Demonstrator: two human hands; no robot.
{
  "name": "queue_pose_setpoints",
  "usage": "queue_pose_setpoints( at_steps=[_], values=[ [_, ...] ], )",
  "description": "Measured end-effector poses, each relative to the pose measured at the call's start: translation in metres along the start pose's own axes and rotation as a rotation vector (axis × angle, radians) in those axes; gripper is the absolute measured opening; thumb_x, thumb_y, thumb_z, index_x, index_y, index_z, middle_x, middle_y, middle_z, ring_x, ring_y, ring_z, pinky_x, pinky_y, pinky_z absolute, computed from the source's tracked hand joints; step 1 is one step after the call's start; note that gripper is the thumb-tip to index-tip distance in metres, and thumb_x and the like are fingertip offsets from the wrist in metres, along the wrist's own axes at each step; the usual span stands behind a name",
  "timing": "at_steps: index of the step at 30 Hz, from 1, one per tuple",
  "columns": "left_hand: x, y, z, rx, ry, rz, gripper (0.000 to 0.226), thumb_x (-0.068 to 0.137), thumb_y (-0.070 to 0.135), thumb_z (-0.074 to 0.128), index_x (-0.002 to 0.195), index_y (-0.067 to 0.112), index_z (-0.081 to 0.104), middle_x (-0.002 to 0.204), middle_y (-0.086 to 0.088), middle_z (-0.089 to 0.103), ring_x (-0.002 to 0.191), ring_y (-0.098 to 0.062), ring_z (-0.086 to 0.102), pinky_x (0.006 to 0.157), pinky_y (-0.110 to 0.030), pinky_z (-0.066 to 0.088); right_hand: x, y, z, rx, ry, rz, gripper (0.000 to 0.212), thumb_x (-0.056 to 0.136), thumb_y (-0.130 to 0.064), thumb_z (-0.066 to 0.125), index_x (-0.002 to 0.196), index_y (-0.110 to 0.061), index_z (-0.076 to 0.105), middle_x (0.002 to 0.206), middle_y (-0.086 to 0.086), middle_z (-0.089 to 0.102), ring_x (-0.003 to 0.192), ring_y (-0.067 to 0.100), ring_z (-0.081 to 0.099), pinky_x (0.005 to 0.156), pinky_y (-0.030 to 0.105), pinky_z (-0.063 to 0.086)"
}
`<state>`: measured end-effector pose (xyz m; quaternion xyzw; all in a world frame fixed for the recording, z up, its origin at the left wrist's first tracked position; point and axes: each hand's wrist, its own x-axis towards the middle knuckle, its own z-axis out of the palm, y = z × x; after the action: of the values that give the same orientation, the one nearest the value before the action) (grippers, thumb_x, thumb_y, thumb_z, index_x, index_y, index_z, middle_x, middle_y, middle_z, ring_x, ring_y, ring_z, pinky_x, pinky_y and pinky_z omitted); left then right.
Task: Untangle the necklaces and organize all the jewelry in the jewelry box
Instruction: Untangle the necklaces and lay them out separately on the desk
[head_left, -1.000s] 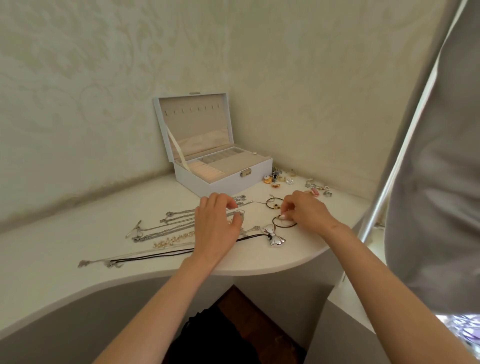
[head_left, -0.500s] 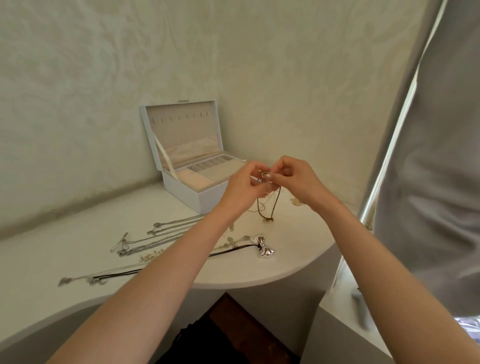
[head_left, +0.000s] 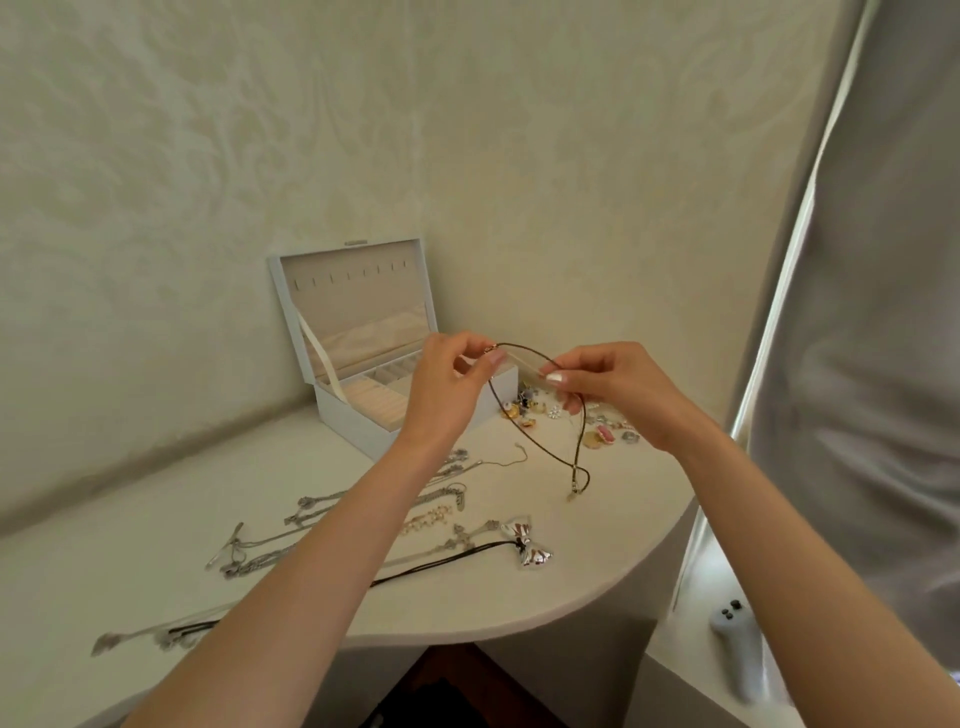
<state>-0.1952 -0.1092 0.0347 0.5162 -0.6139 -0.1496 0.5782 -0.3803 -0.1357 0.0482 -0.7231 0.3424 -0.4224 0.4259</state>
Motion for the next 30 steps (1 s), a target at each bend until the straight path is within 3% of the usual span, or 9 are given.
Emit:
queue_pose_setpoints(
  at_steps=[2, 6, 8, 12, 16, 19, 22, 25, 30],
  values=[
    [0.000, 0.003, -0.003, -0.122, -0.003, -0.057, 0.010, 0.093, 0.023, 0.055, 0.084, 0.018, 0.058, 0.097, -0.002, 0.057, 0.079, -0.002, 0.051, 0.065, -0.006, 0.040, -0.002, 0.001, -0.006, -0.015, -0.048, 0.039, 0.009, 0.082, -0.006, 0.068, 0.086, -0.011, 0.075, 0.061, 0.004, 0.062, 0.055, 0.011, 0.054, 0.059, 0.023, 0.048],
    [0.006, 0.008, -0.010, -0.560, 0.039, -0.257, 0.015, 0.098, 0.013, 0.043, 0.087, 0.010, 0.052, 0.076, -0.001, 0.065, 0.065, -0.008, 0.061, 0.063, -0.019, 0.050, -0.007, 0.008, -0.009, -0.151, -0.089, 0.142, 0.013, 0.076, -0.024, 0.076, 0.086, -0.016, 0.077, 0.064, 0.004, 0.062, 0.059, 0.009, 0.053, 0.068, 0.038, 0.028],
    [0.007, 0.008, -0.015, -0.741, 0.066, -0.307, 0.016, 0.096, 0.010, 0.039, 0.083, 0.008, 0.048, 0.071, -0.004, 0.066, 0.061, -0.012, 0.061, 0.062, -0.023, 0.052, -0.009, 0.012, -0.008, -0.112, -0.062, 0.160, 0.013, 0.075, -0.024, 0.075, 0.081, -0.012, 0.076, 0.063, 0.000, 0.064, 0.055, 0.004, 0.052, 0.065, 0.035, 0.028],
    [0.002, 0.003, -0.026, -0.995, 0.157, -0.391, 0.019, 0.091, 0.006, 0.038, 0.076, 0.009, 0.049, 0.069, -0.007, 0.068, 0.056, -0.012, 0.055, 0.053, -0.020, 0.048, -0.012, 0.019, -0.001, 0.122, 0.035, 0.135, 0.007, 0.083, -0.009, 0.066, 0.078, -0.007, 0.070, 0.066, 0.001, 0.066, 0.055, 0.004, 0.058, 0.053, 0.015, 0.040],
    [-0.005, -0.012, -0.038, -0.887, 0.166, -0.456, 0.018, 0.089, 0.007, 0.040, 0.073, 0.013, 0.043, 0.071, -0.005, 0.069, 0.044, -0.008, 0.037, 0.036, -0.015, 0.025, -0.012, 0.026, 0.010, 0.372, 0.085, 0.150, 0.009, 0.082, -0.010, 0.063, 0.084, -0.001, 0.064, 0.068, 0.004, 0.058, 0.051, 0.013, 0.054, 0.042, 0.018, 0.038],
    [-0.010, -0.025, -0.048, -0.775, 0.159, -0.488, 0.020, 0.093, 0.013, 0.045, 0.072, 0.014, 0.045, 0.065, 0.000, 0.065, 0.038, -0.005, 0.031, 0.034, -0.014, 0.018, -0.012, 0.026, 0.018, 0.507, 0.031, 0.132, 0.018, 0.072, -0.005, 0.065, 0.090, -0.004, 0.069, 0.069, 0.003, 0.061, 0.054, 0.011, 0.055, 0.046, 0.018, 0.042],
    [-0.013, -0.030, -0.057, -0.668, 0.141, -0.509, 0.018, 0.092, 0.016, 0.053, 0.075, 0.015, 0.050, 0.057, 0.004, 0.054, 0.038, -0.005, 0.030, 0.034, -0.014, 0.019, -0.011, 0.023, 0.023, 0.618, -0.024, 0.090, 0.034, 0.061, -0.001, 0.070, 0.094, -0.006, 0.072, 0.079, 0.007, 0.067, 0.069, 0.017, 0.068, 0.063, 0.021, 0.055],
    [-0.017, -0.026, -0.059, -0.654, 0.091, -0.483, 0.019, 0.093, 0.015, 0.053, 0.074, 0.014, 0.050, 0.058, 0.000, 0.060, 0.039, -0.007, 0.037, 0.035, -0.015, 0.026, -0.008, 0.013, 0.032, 0.622, -0.015, 0.062, 0.034, 0.069, 0.003, 0.062, 0.102, -0.001, 0.064, 0.082, 0.013, 0.071, 0.073, 0.020, 0.071, 0.065, 0.021, 0.056],
    [-0.024, -0.007, -0.056, -0.545, -0.088, -0.363, 0.011, 0.096, 0.017, 0.049, 0.091, 0.008, 0.052, 0.090, -0.011, 0.073, 0.051, -0.013, 0.051, 0.045, -0.020, 0.038, -0.003, -0.007, 0.050, 0.450, -0.003, -0.024, 0.026, 0.071, -0.010, 0.065, 0.096, -0.008, 0.058, 0.089, 0.014, 0.073, 0.063, 0.016, 0.065, 0.057, 0.022, 0.051]
  ],
)
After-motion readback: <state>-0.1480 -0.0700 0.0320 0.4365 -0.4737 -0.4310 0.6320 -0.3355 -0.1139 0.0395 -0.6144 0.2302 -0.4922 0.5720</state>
